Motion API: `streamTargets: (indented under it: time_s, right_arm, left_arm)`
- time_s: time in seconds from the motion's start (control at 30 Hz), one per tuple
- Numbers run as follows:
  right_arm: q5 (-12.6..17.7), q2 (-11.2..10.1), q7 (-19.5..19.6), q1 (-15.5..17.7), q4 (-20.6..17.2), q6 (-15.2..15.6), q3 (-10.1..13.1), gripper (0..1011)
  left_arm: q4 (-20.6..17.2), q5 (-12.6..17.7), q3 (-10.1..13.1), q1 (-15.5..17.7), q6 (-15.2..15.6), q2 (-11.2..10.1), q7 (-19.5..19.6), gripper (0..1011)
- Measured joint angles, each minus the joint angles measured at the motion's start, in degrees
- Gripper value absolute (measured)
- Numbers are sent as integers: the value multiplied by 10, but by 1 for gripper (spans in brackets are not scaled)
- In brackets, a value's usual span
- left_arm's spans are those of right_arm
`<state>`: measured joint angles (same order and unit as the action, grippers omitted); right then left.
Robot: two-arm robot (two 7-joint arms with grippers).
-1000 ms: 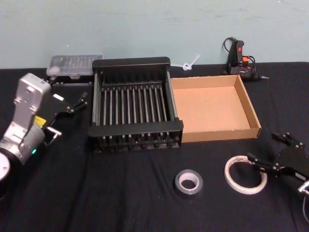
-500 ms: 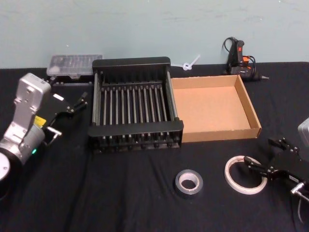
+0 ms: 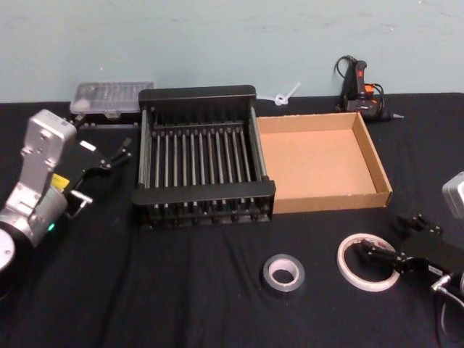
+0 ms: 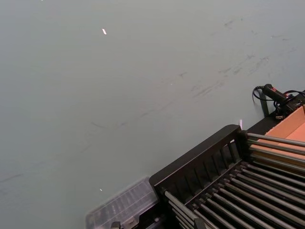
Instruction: Pick up the white tape and place it into the black box , Pick up the silver tape and place it into the brown box.
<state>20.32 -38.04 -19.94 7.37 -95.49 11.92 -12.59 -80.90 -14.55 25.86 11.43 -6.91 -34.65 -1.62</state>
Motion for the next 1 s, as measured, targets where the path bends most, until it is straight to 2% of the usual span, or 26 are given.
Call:
streamTargets:
  time_s: [0.47,1.0]
  right_arm:
    - [-1,9,-22,-1,4,20,4,1002]
    - [-2,15,-26,-8,16,33,1,1002]
  left_arm:
    - [0,0,0,0,0,0,0,1001]
    - [0,0,0,0,0,0,0,1001]
